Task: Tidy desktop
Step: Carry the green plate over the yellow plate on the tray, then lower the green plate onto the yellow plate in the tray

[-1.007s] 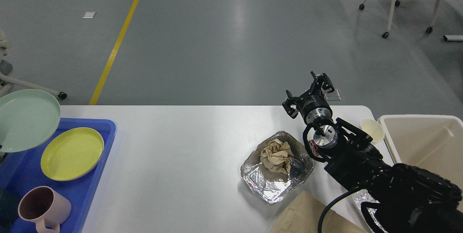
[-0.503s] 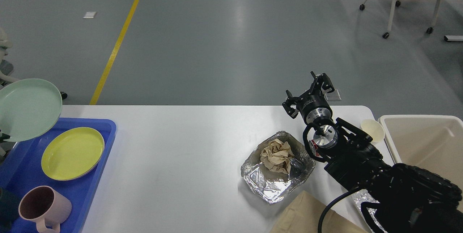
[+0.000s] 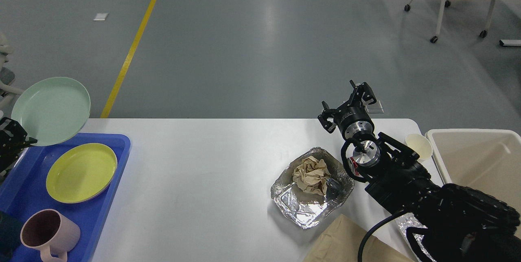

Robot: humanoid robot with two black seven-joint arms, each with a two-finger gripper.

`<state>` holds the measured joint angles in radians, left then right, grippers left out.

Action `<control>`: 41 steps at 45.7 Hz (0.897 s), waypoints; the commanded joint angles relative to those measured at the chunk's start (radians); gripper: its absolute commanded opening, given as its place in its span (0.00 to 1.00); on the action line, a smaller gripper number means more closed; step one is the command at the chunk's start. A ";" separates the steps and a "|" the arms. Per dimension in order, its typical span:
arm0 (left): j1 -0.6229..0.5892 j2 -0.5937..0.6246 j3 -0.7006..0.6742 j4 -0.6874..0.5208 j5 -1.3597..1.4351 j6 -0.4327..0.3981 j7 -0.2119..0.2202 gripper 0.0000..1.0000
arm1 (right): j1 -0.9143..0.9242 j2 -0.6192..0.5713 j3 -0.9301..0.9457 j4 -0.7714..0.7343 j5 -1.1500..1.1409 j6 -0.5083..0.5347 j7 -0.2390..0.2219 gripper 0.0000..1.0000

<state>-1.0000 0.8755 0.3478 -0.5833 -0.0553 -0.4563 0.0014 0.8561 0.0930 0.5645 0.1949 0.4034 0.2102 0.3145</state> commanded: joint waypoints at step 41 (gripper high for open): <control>0.135 -0.164 0.007 0.140 0.002 -0.140 0.049 0.04 | 0.000 -0.001 0.000 0.000 0.000 0.000 0.000 1.00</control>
<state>-0.8883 0.7098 0.3530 -0.4447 -0.0540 -0.5638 0.0495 0.8561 0.0933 0.5645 0.1947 0.4034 0.2102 0.3145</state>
